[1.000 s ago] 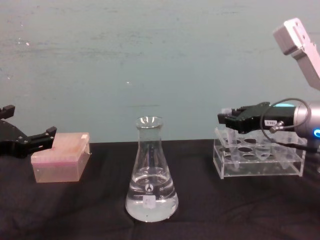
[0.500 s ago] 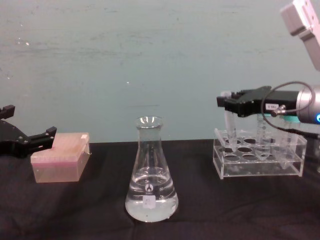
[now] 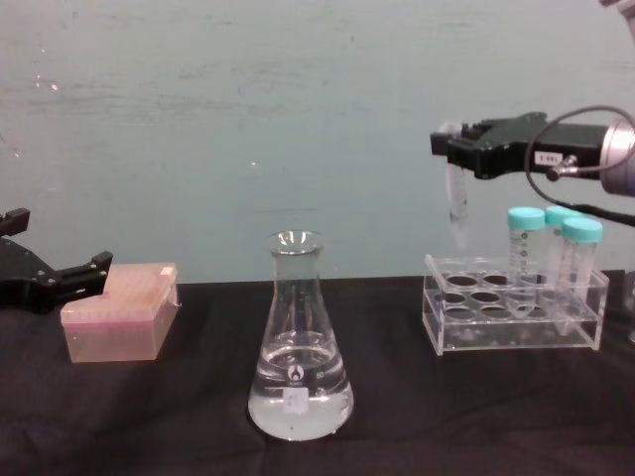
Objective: Pour the liquid from the test tube into the beaker using one hand.
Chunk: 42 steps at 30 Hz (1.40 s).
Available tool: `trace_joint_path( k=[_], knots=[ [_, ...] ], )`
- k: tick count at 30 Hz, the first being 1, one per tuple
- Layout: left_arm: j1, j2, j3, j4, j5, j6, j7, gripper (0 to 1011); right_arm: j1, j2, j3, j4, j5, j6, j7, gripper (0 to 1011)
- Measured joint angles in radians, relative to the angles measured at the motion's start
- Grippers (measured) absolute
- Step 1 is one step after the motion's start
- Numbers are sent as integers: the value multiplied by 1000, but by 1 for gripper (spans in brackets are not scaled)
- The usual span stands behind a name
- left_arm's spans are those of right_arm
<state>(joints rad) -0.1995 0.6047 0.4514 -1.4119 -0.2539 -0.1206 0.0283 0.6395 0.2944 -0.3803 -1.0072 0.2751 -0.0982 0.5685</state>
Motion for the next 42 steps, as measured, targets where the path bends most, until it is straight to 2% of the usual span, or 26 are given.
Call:
trace_joint_path(
  k=[5, 14, 16, 21, 25, 29, 31, 33, 34, 36, 42],
  knots=[
    [0, 0, 0, 0, 0, 0, 0, 1000, -20, 16, -7, -57, -8, -12, -12, 218],
    [0, 0, 0, 0, 0, 0, 0, 1000, -46, 36, -34, -139, -54, -44, -37, 217],
    [0, 0, 0, 0, 0, 0, 0, 1000, -54, 41, -50, -166, -83, -65, -47, 217],
    [0, 0, 0, 0, 0, 0, 0, 1000, -59, 45, -63, -186, -117, -87, -59, 218],
    [0, 0, 0, 0, 0, 0, 0, 1000, -65, 50, -80, -206, -175, -127, -85, 217],
    [0, 0, 0, 0, 0, 0, 0, 1000, -70, 54, -89, -219, -216, -152, -102, 218],
    [0, 0, 0, 0, 0, 0, 0, 1000, -75, 58, -97, -230, -256, -174, -119, 218],
    [0, 0, 0, 0, 0, 0, 0, 1000, -78, 59, -101, -236, -284, -189, -131, 218],
    [0, 0, 0, 0, 0, 0, 0, 1000, -78, 59, -101, -236, -284, -189, -131, 218],
    [0, 0, 0, 0, 0, 0, 0, 1000, -84, 60, -106, -245, -321, -207, -147, 218],
    [0, 0, 0, 0, 0, 0, 0, 1000, -91, 60, -115, -254, -371, -233, -164, 218]
  ],
)
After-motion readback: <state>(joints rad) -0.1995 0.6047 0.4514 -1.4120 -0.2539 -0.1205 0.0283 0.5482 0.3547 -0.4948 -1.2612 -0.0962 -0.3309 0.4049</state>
